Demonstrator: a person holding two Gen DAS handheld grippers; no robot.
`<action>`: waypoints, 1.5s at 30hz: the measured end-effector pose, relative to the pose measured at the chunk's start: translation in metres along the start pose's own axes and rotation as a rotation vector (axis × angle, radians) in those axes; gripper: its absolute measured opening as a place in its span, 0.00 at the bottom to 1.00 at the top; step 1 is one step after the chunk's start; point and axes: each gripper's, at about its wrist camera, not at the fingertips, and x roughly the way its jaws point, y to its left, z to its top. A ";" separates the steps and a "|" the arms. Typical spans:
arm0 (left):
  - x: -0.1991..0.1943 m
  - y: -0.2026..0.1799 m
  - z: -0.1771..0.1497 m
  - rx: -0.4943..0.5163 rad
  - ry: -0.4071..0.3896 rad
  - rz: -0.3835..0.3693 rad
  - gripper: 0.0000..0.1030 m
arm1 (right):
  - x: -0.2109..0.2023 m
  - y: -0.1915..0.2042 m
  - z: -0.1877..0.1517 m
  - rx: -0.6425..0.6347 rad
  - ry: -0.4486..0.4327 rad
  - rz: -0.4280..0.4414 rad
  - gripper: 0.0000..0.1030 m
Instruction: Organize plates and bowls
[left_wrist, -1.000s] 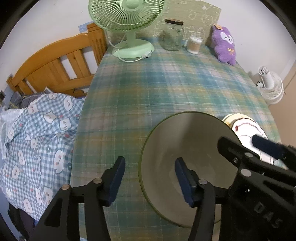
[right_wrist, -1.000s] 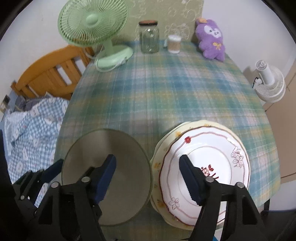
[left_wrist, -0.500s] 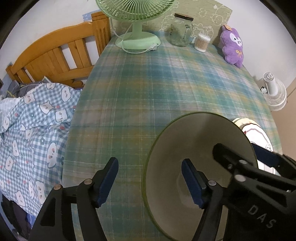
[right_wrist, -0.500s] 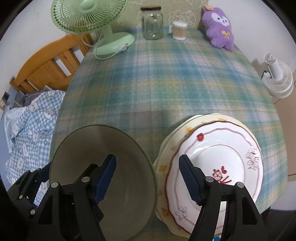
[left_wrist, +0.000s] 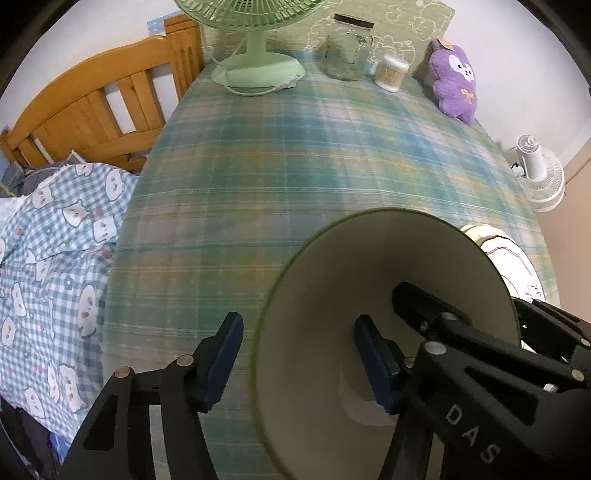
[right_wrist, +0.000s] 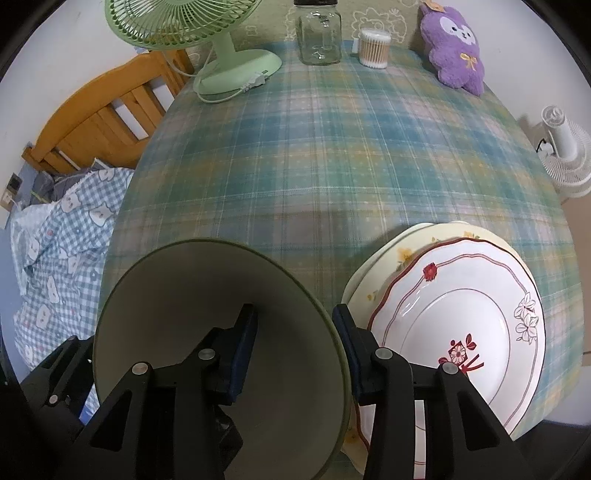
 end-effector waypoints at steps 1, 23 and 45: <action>0.000 0.000 0.000 -0.001 0.000 -0.002 0.62 | 0.000 0.000 0.001 0.003 0.003 0.003 0.45; -0.004 -0.005 -0.001 -0.005 0.005 -0.032 0.47 | 0.001 -0.004 -0.003 0.014 0.008 -0.005 0.45; -0.023 -0.004 0.001 -0.012 -0.034 -0.011 0.44 | -0.021 -0.001 -0.002 0.024 -0.013 0.028 0.44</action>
